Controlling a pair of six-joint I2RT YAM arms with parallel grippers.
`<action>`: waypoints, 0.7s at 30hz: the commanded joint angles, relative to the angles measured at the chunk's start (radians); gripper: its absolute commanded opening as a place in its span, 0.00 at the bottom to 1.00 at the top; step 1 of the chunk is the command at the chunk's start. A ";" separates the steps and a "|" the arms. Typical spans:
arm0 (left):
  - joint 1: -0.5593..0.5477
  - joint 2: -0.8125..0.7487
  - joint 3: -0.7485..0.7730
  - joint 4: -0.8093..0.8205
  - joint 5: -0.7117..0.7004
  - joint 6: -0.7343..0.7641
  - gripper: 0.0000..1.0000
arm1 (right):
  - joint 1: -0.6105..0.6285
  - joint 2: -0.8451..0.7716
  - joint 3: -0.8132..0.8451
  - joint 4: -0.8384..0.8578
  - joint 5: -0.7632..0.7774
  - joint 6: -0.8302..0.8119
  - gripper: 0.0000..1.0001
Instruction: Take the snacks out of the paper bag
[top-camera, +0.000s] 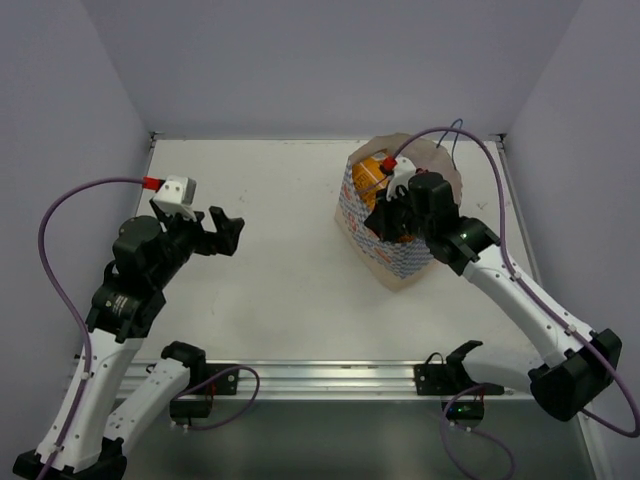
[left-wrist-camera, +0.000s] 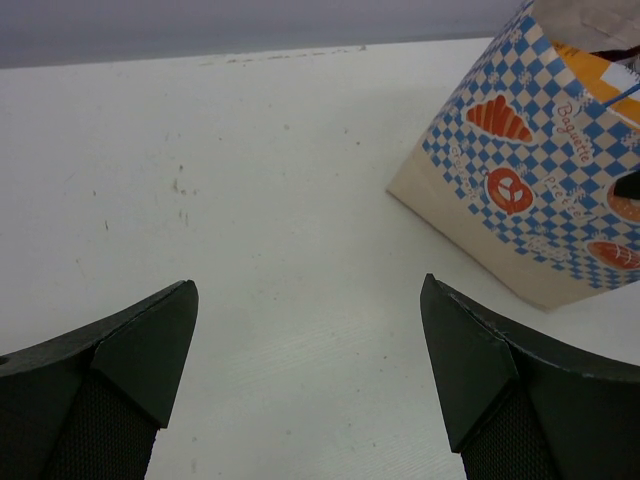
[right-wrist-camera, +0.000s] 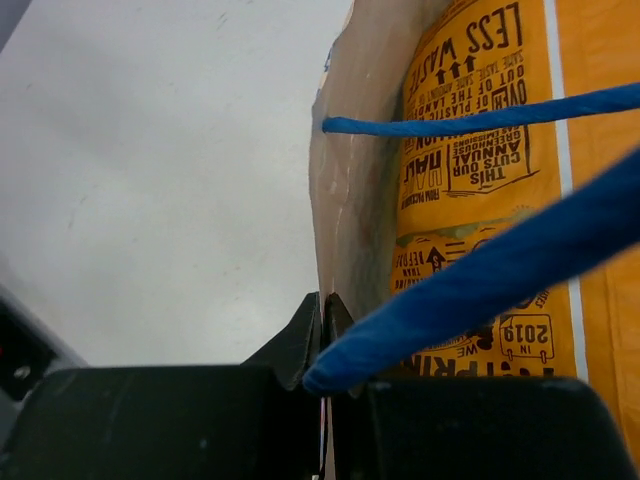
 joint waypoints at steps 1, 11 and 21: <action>-0.004 0.000 0.046 -0.018 -0.008 0.026 1.00 | 0.116 -0.036 -0.031 0.048 0.007 0.136 0.00; -0.004 -0.005 0.089 -0.065 -0.046 0.046 1.00 | 0.258 -0.018 0.109 -0.105 0.163 0.159 0.44; -0.004 0.026 0.094 -0.064 -0.026 0.050 1.00 | 0.137 -0.216 0.201 -0.228 0.507 0.019 0.79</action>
